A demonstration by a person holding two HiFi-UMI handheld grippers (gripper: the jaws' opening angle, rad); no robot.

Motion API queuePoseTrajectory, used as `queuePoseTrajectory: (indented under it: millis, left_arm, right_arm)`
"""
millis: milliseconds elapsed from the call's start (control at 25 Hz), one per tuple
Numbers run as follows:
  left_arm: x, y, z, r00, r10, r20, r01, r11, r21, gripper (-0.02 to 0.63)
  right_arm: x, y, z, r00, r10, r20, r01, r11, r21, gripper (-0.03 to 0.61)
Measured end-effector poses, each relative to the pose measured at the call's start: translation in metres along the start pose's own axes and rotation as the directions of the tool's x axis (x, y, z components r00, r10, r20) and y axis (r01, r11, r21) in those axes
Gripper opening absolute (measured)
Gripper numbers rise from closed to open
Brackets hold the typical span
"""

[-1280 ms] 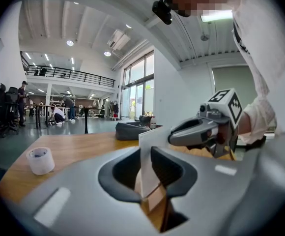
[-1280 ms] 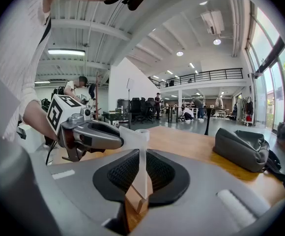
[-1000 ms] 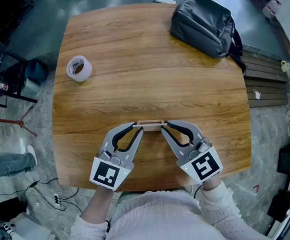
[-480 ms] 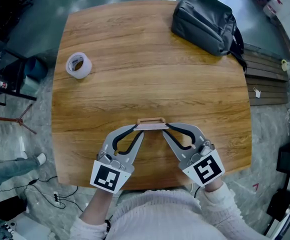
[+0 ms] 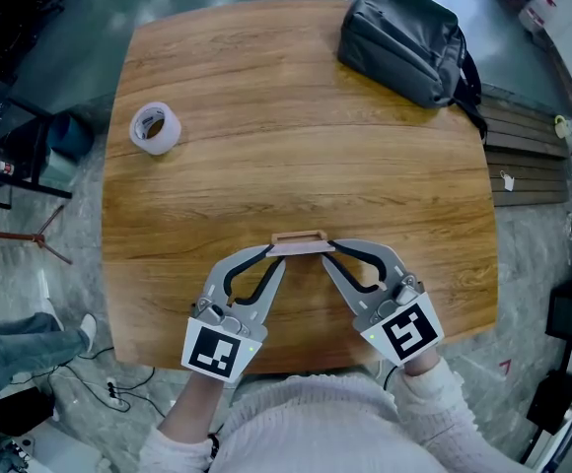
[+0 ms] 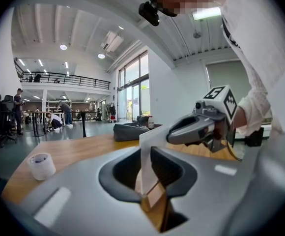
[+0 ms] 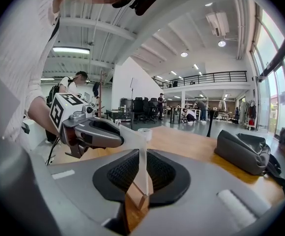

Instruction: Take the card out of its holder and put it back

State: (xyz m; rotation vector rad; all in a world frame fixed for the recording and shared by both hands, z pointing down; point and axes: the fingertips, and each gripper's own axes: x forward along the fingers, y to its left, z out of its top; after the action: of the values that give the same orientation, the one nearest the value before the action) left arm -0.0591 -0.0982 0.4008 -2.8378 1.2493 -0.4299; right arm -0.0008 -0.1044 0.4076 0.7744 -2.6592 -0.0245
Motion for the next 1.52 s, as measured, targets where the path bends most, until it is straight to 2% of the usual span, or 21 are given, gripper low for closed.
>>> queuePoseTrajectory:
  millis: [200, 1040, 1400, 1520]
  left_arm:
    - [0.003, -0.003, -0.006, 1.0, -0.009, -0.018, 0.009, 1.0, 0.007, 0.066]
    - [0.018, -0.006, -0.043, 0.998, -0.011, -0.067, 0.004, 0.994, -0.113, 0.071]
    - [0.02, 0.0, -0.047, 0.997, 0.026, -0.07, -0.039, 0.981, -0.189, 0.081]
    - [0.017, 0.003, -0.047, 0.996, 0.046, -0.071, -0.059, 0.978, -0.201, 0.109]
  right_arm:
    - [0.001, 0.0, -0.009, 1.0, 0.002, -0.026, -0.002, 1.0, 0.008, 0.043]
    - [0.017, 0.003, -0.046, 0.997, 0.03, -0.071, -0.024, 0.996, 0.089, 0.067]
    - [0.02, 0.004, -0.05, 0.997, 0.037, -0.066, -0.03, 0.993, 0.112, 0.078]
    - [0.019, 0.007, -0.049, 0.997, 0.034, -0.062, -0.027, 0.993, 0.115, 0.091]
